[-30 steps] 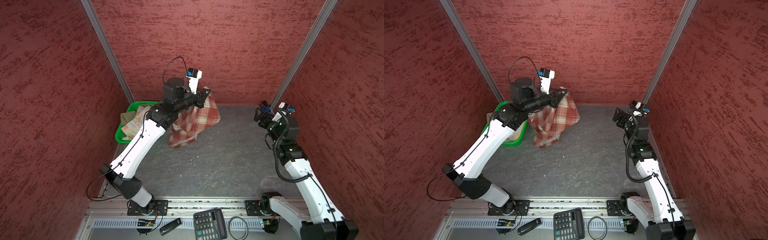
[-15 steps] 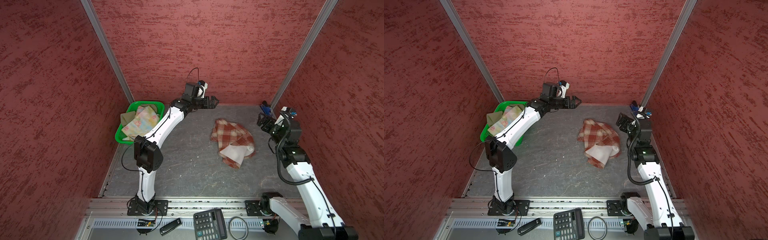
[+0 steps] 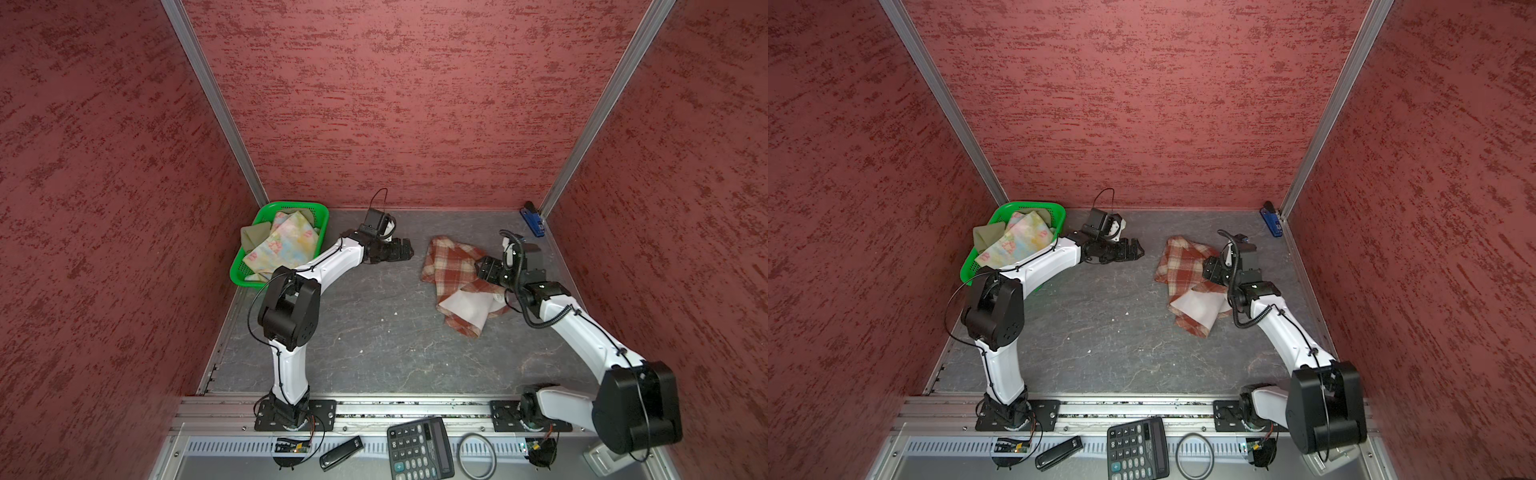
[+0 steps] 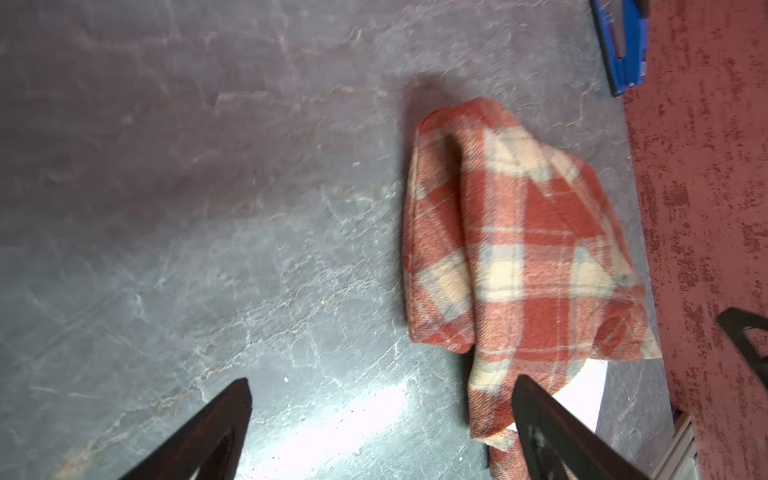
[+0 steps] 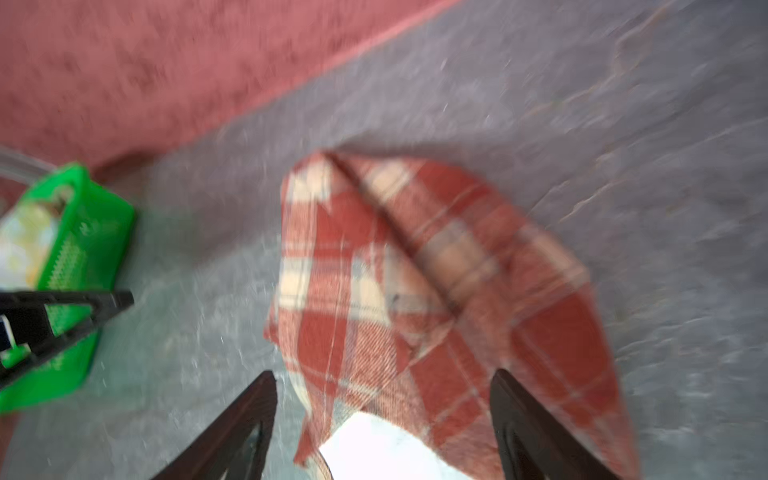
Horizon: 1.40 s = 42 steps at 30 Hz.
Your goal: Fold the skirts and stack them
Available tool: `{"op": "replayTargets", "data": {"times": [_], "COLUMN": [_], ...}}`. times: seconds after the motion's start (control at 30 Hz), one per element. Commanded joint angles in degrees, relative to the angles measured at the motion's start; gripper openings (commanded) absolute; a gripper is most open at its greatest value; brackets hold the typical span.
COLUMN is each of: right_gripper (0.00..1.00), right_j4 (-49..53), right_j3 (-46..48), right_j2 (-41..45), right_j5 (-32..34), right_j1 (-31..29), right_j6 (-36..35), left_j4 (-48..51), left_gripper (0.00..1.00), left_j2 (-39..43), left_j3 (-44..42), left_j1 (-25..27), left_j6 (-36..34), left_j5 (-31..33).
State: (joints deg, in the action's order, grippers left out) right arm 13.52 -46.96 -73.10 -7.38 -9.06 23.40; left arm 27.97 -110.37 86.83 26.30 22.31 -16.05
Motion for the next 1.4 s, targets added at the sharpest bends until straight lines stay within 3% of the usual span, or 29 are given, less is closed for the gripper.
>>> {"op": "replayTargets", "data": {"times": [0.0, 0.17, 0.27, 0.37, 0.4, 0.77, 1.27, 1.3, 1.33, 1.37], "right_gripper": [0.8, 0.76, 0.51, 0.03, 0.0, 0.0, 0.0, 0.0, 0.0, 0.0], "right_j4": [-1.04, -3.45, -7.26, -9.82, -9.88, -4.46, 1.03, 1.07, 1.27, 1.53], "right_j3": [-1.39, -3.96, -6.04, -7.84, -8.42, -10.84, -20.94, -21.34, -21.82, -22.37], "right_j2": [-3.86, -13.41, -15.98, -14.08, -12.53, -0.63, 3.55, 3.73, 3.97, 4.29], "right_j5": [2.53, 6.22, 8.45, 8.87, 9.33, 6.76, 2.19, 2.19, 2.1, 2.01], "right_j1": [-1.44, -2.33, -2.31, -2.29, -2.35, -2.38, -2.29, -2.35, -2.28, -2.35], "right_j6": [-2.48, -3.35, -4.31, -5.58, -5.72, -7.58, -7.67, -7.58, -7.62, -7.6], "left_j4": [-4.55, -7.16, -7.89, -9.28, -9.64, -23.29, -43.09, -43.64, -44.89, -46.44], "left_gripper": [0.97, 0.98, 0.97, 0.97, 0.97, 0.93, 0.88, 0.86, 0.71, 0.49], "left_j2": [0.95, 1.44, 1.41, 2.23, 2.68, 1.45, -10.23, -11.2, -12.27, -13.1], "left_j3": [-1.02, -3.61, -4.36, -5.95, -6.39, -13.86, -13.41, -13.18, -12.84, -12.69], "left_j1": [-0.22, -0.66, -0.63, -0.7, -0.77, -0.03, 5.67, 6.02, 6.29, 6.27], "left_j6": [1.51, 2.6, 3.0, 3.5, 3.71, 14.52, 15.31, 15.48, 15.81, 16.24], "left_j5": [-0.47, -1.54, -1.62, -1.61, -1.53, -8.5, -11.19, -10.9, -10.68, -10.73]}}
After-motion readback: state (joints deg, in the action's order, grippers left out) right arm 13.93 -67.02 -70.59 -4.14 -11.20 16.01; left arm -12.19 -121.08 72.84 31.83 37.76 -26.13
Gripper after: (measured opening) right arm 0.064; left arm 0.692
